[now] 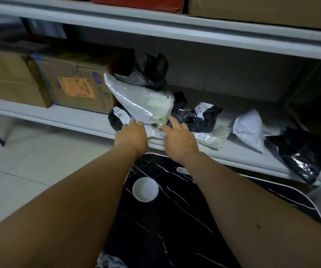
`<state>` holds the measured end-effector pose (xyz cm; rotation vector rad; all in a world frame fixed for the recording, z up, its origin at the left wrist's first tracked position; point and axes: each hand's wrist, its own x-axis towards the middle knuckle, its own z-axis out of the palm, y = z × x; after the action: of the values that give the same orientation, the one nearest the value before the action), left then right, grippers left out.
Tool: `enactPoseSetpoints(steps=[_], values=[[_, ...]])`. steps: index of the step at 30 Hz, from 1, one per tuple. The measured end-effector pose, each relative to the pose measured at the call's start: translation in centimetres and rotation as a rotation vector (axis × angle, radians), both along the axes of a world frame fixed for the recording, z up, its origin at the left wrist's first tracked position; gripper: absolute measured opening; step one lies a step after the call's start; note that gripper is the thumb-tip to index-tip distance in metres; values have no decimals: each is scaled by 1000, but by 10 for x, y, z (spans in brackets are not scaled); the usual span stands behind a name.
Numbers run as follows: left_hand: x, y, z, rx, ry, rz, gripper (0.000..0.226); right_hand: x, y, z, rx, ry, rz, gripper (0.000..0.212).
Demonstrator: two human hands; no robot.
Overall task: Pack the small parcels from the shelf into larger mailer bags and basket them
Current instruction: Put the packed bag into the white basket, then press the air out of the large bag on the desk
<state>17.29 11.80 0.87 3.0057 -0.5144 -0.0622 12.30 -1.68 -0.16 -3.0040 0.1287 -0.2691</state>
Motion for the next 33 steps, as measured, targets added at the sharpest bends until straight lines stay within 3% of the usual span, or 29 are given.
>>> enactPoseSetpoints(steps=[4,8,12,16,26,33], values=[[26,16,-4,-43,-49,15,46,47,28,7,-140,-16,70,46],[32,26,-13,-77,-46,7,46,71,42,3,-222,136,33,51],[27,30,-18,-85,-15,11,44,70,42,-7,-172,140,-26,66],[20,35,-15,-95,-8,23,40,58,43,-6,-203,59,-25,54],[23,37,-17,-76,5,2,42,70,44,5,-161,278,-66,62],[21,27,-32,-93,35,-52,40,77,49,-8,-124,133,-104,56]])
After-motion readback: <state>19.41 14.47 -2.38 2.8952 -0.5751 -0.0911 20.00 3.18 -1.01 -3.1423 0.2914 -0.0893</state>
